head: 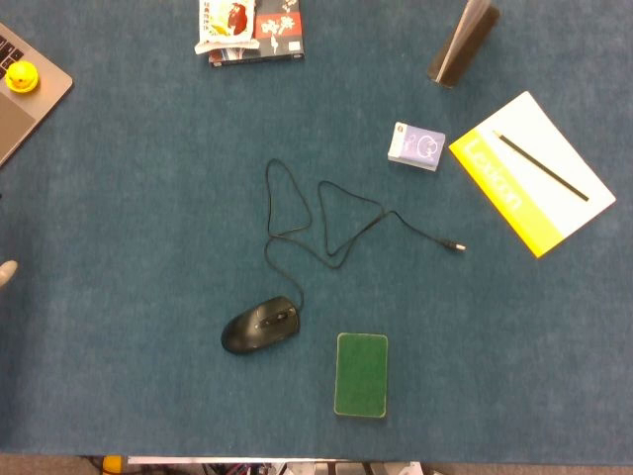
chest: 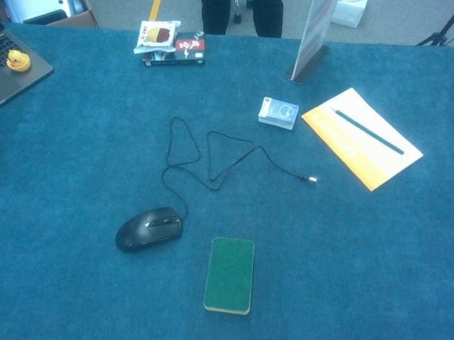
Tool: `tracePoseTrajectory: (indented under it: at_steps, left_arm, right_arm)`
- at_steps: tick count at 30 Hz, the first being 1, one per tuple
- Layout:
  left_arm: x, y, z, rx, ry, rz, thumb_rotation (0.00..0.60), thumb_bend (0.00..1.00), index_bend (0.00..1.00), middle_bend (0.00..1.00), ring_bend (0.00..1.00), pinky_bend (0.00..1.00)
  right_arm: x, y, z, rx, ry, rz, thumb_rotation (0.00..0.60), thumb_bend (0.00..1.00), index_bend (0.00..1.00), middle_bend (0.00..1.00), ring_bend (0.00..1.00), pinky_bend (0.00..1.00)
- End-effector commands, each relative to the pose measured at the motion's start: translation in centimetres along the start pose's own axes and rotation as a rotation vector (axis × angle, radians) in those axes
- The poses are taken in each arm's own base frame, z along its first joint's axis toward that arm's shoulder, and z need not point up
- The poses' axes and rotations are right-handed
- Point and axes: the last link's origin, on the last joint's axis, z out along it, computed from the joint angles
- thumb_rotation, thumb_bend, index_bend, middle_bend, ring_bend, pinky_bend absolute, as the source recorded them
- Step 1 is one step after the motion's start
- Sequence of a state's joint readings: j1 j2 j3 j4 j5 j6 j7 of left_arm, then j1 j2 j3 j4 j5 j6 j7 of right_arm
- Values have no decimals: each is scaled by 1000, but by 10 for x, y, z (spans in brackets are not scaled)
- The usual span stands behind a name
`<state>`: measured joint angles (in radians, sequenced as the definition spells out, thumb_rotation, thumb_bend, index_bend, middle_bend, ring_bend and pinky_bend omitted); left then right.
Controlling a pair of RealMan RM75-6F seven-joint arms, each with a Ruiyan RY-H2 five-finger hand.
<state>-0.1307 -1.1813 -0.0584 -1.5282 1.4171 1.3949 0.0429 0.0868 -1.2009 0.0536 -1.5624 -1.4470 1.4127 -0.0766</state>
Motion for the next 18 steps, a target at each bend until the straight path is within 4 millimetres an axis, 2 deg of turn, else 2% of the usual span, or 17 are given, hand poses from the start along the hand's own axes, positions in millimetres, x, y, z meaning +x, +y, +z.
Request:
tracePoseTrajectory:
  at_steps: [1,18]
  left_arm:
    - [-1,0,-1,0,-3,0,600,0,288,172,210,441]
    - [-4,-8,-4,27,-8,-19,600,0,288,172,210,442]
  right_arm:
    - [-2,-1,0,3,-5,2,600,7,393,176,0,41]
    - [-10,-10,7,4,-20,45,600,7,393,176,0,41]
